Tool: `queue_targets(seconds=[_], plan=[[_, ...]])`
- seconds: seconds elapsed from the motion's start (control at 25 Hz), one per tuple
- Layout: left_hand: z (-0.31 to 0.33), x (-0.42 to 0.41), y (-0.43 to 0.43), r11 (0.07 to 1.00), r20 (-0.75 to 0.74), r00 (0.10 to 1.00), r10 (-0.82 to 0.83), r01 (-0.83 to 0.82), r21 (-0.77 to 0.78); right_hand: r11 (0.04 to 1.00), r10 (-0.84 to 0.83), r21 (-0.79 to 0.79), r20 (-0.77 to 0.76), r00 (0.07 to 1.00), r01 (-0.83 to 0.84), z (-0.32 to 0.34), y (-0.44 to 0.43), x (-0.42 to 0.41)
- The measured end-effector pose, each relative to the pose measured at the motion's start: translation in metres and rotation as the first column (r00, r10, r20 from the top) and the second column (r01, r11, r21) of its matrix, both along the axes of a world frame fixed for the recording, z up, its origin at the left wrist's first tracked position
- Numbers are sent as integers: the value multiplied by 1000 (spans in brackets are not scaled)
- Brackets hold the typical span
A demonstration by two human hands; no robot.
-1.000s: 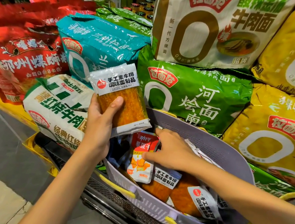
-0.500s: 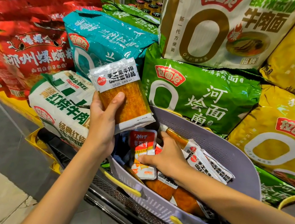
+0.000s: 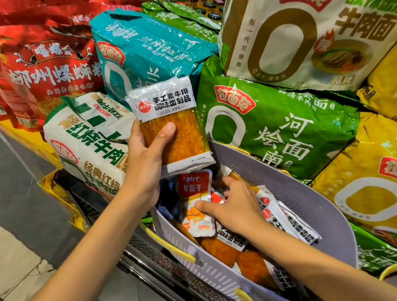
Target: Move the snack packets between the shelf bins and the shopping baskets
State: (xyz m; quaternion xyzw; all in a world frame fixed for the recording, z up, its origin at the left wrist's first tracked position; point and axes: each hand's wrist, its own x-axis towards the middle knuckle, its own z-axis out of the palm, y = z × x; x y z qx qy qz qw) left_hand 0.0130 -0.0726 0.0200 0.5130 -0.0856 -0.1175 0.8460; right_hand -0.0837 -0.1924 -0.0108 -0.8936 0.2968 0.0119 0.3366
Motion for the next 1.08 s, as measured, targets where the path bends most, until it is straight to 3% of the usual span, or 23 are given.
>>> queue_targets(seconds=[0.24,0.64,0.8,0.92,1.08], plan=[[0,-1,1,1000,-1,1000,-15,15,16,985,47,-158,-139,989,-69,-1,14,-6],[1,-1,0,1000,-9,1000,-9,9,-8,998,-59,13,-153,986,62,-3,26,19],[0,0,1,1000,-24,1000,-14,13,-29,955,-148,240,-127,981,176,-5,19,13],[1,2,2,997,-51,999,-15,11,-75,808,-275,549,30,961,214,-2,8,4],[3,2,1,997,-65,998,-20,15,-72,604,-394,783,133,909,147,20,-9,-7]])
